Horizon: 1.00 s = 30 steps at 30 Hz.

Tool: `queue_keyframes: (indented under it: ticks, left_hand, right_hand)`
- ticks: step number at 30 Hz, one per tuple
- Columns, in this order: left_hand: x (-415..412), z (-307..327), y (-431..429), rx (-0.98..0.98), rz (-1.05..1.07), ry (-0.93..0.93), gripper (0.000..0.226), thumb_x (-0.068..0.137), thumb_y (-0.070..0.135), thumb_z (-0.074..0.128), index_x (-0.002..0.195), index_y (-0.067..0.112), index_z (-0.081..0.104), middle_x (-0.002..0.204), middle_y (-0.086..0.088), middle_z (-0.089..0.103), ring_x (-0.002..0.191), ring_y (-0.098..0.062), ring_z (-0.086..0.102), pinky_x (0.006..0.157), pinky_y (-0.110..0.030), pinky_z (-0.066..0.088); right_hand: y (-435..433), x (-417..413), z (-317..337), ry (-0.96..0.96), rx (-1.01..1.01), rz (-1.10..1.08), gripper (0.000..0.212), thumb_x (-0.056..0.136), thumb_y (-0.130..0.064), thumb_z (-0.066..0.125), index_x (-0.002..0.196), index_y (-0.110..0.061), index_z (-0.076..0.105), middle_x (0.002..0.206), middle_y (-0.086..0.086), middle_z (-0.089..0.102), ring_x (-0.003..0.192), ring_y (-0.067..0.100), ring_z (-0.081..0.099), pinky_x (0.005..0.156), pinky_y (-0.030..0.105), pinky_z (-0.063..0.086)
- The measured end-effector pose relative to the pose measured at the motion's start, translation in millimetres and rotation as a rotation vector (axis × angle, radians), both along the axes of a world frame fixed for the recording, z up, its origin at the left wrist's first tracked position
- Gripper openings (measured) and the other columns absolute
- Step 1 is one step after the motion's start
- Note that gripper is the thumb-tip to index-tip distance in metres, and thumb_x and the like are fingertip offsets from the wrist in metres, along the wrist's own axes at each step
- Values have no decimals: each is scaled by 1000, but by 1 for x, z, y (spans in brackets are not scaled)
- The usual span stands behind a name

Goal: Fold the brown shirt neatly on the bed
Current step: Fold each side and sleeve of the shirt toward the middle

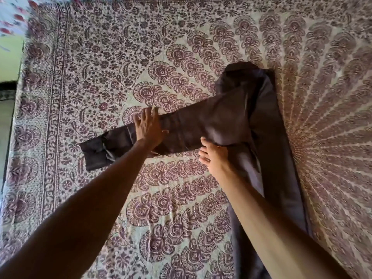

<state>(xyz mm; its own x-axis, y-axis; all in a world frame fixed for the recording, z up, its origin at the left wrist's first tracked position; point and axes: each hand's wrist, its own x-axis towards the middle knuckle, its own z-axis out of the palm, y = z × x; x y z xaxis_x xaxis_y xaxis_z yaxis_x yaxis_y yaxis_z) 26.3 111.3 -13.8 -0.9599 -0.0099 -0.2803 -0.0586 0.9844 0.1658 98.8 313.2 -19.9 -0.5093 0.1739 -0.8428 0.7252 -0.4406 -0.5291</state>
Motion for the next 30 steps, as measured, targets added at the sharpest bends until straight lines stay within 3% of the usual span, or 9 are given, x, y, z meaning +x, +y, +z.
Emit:
queue_keyframes:
  ticks: [4,7,9,11,15,20,24,27,30]
  left_hand:
    - [-5,-12,-43,112,104,-55,103,64,57,78,145,25,23,146,-15,32,132,-36,35,106,-62,31]
    - [4,-11,-54,118,69,-102,67,74,45,76,127,21,43,117,-9,62,107,-29,59,101,-49,40]
    - [8,-6,-52,135,-9,-185,41,80,41,72,111,17,59,90,-2,63,94,-25,64,94,-38,43]
    - [19,4,-44,187,-115,-319,36,85,39,68,108,12,65,82,-3,61,86,-23,65,88,-31,46]
    - [47,40,-19,408,-114,-570,37,89,34,64,114,7,60,84,-4,67,70,-15,60,71,-22,45]
    - [100,72,10,692,14,-934,47,68,42,81,107,22,63,100,0,75,95,-24,71,91,-36,54]
    - [154,83,72,890,-13,-1212,62,74,28,79,129,14,55,125,-5,66,118,-22,61,102,-37,47]
    - [195,80,126,1042,85,-1272,42,87,13,68,128,10,58,129,-8,64,119,-19,60,101,-35,46]
    - [229,70,170,1274,407,-1239,38,91,11,61,128,1,57,127,-12,64,120,-24,60,106,-35,45]
  right_hand:
    - [-6,-7,-14,-50,-48,-61,43,91,-18,64,51,-19,48,37,-7,37,30,6,30,34,19,25]
    - [-3,8,-10,-40,117,46,20,81,-35,66,83,-14,66,67,-2,62,57,9,59,56,24,51]
    - [-2,10,-6,8,149,7,23,84,-36,64,94,-15,61,75,-3,58,58,1,58,57,16,50]
    - [-1,3,4,44,123,13,16,96,-25,57,81,-21,53,69,-8,49,42,-3,53,43,10,41]
    - [17,-10,22,-108,82,-223,13,83,-19,74,80,-15,62,68,-1,54,51,10,46,47,24,39]
    - [75,9,49,8,58,-249,20,89,-29,60,107,-19,61,103,4,64,89,20,61,61,33,45]
    - [136,29,66,32,276,-108,18,93,-28,59,77,-21,58,100,7,63,92,28,62,74,43,54]
    - [171,35,80,73,274,2,17,90,-37,62,85,-21,60,95,2,62,91,22,60,77,38,50]
    - [214,33,33,58,168,123,82,49,-72,78,114,-23,66,123,1,65,115,24,61,99,46,50]
